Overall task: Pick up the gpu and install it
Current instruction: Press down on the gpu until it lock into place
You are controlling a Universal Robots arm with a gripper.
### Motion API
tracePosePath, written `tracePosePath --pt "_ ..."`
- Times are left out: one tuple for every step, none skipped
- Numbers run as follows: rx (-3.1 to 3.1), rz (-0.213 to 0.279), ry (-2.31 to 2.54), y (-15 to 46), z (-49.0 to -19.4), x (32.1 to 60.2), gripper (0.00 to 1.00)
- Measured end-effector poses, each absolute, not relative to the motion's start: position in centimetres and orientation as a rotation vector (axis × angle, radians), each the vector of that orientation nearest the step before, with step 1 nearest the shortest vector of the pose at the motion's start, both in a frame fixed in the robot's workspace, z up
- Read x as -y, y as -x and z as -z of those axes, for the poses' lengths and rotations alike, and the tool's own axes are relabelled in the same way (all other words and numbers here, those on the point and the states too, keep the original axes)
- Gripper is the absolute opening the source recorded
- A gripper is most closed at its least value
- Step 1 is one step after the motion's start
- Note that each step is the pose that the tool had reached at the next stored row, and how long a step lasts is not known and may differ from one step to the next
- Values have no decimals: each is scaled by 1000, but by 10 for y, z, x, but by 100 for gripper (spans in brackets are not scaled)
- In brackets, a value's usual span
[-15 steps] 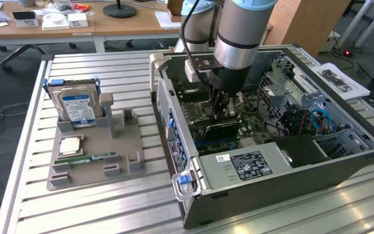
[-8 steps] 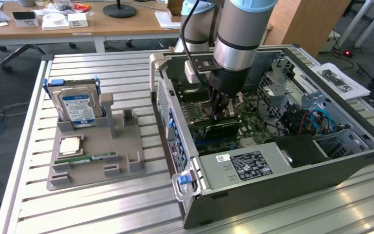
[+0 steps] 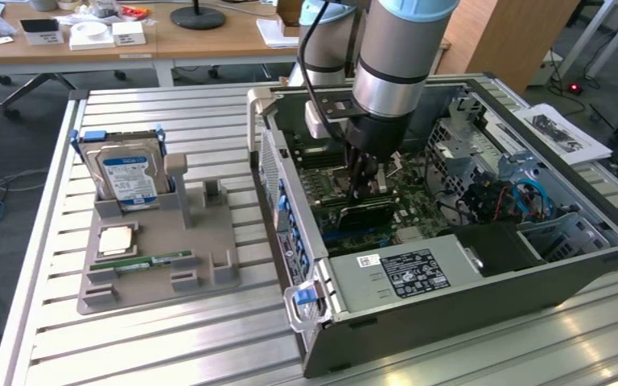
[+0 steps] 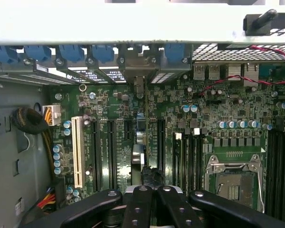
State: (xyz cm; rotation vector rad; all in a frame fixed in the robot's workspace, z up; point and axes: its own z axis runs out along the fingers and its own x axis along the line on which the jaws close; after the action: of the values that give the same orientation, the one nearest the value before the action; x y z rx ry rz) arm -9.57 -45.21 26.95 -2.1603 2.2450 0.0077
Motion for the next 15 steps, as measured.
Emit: tracePosePath --pt "-2245 -8 2160 96 -269 452 11" --pt "-2245 -8 2160 96 -269 452 11" --pt "-2245 -8 2160 96 -268 452 11" --pt "-2245 -8 2160 96 -268 452 11" --pt "-2245 -8 2160 96 -268 452 11" --pt "-2245 -8 2160 96 -268 452 11" --pt "-2245 -8 2160 96 -268 452 11" --pt "-2245 -8 2160 96 -268 452 11" --pt "-2245 -8 2160 96 -268 452 11" --pt "-2245 -8 2160 96 -267 452 11" --pt "-2245 -8 2160 96 -267 452 11" --pt "-2245 -8 2160 96 -267 452 11" --pt "-2245 -8 2160 96 -267 452 11" --pt "-2245 -8 2160 96 -267 452 11" --pt "-2245 -8 2160 96 -267 452 11"
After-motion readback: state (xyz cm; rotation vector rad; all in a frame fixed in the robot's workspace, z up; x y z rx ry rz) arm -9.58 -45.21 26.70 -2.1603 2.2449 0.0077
